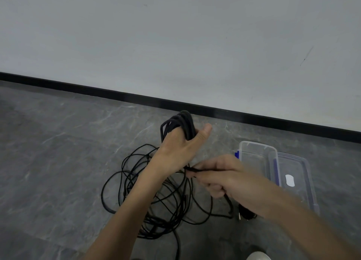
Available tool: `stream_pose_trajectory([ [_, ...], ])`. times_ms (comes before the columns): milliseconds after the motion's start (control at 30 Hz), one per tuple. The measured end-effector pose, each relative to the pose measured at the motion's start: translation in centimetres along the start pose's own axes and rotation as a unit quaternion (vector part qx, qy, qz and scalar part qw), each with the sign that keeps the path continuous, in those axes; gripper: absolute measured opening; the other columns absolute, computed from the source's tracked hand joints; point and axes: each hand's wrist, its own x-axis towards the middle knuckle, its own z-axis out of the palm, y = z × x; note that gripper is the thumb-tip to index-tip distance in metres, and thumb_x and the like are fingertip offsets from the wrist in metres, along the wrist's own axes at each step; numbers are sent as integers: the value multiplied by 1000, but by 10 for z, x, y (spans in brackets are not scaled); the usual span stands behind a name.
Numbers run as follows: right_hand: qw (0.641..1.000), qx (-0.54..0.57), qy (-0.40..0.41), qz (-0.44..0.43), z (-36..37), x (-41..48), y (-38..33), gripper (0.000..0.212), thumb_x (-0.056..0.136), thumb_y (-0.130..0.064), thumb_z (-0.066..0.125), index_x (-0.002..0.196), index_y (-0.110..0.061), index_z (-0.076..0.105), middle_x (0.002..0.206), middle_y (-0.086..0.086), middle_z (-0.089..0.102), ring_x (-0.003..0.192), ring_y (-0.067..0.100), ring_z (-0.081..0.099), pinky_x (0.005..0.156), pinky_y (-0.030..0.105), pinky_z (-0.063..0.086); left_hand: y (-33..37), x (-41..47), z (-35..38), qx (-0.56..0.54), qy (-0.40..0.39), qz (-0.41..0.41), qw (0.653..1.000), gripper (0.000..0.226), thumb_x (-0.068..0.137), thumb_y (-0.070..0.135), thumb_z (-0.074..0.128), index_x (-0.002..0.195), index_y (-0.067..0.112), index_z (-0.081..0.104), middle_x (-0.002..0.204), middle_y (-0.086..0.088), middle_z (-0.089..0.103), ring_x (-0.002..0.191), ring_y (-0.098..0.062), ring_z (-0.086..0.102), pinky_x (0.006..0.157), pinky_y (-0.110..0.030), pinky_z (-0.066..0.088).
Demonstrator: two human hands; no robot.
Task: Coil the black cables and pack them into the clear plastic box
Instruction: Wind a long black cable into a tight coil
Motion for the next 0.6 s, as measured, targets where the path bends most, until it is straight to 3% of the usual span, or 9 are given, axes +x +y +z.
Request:
stream_pose_trajectory([
  [100,998,-56,21,-37,-3,-2,0,18,92,-10,58,98,2,70,55,-2,42,52,10,33,51,21,28,4,-3,4,47,-52,-39,997,85,73,85,31,69,3,56,57,-5,45,54,-19,45,58,-40,43],
  [167,988,-124,41,-87,-5,-3,2,16,92,-9,58,94,-4,73,52,-8,49,48,5,39,51,17,32,5,-2,6,66,-84,-71,992,102,70,87,20,88,-2,68,67,-6,64,65,-18,62,72,-37,53],
  [233,968,-197,56,-143,-5,-4,3,17,93,-7,58,94,-8,74,53,-15,58,48,0,51,52,11,37,4,-3,6,77,-104,-81,988,96,76,81,17,92,4,72,81,-5,73,77,-14,69,80,-28,54],
  [333,938,-267,80,-207,-6,-5,3,15,91,-9,61,94,-11,76,67,-14,68,59,-2,60,59,8,42,3,-4,6,78,-128,-86,985,87,85,75,15,89,12,74,82,-1,74,78,-7,69,77,-21,52],
  [433,917,-292,102,-251,-5,-5,5,15,91,-7,62,91,-10,76,58,-22,60,51,-3,55,52,7,38,1,-3,6,67,-117,-93,986,87,84,77,13,92,16,75,79,2,73,81,-4,67,87,-26,49],
  [600,881,-321,158,-310,-1,-3,7,10,87,-8,68,87,-11,77,62,-10,67,47,-2,53,49,5,35,5,-5,6,49,-125,-95,986,91,86,77,6,92,17,74,83,2,73,89,-5,66,98,-32,46],
])
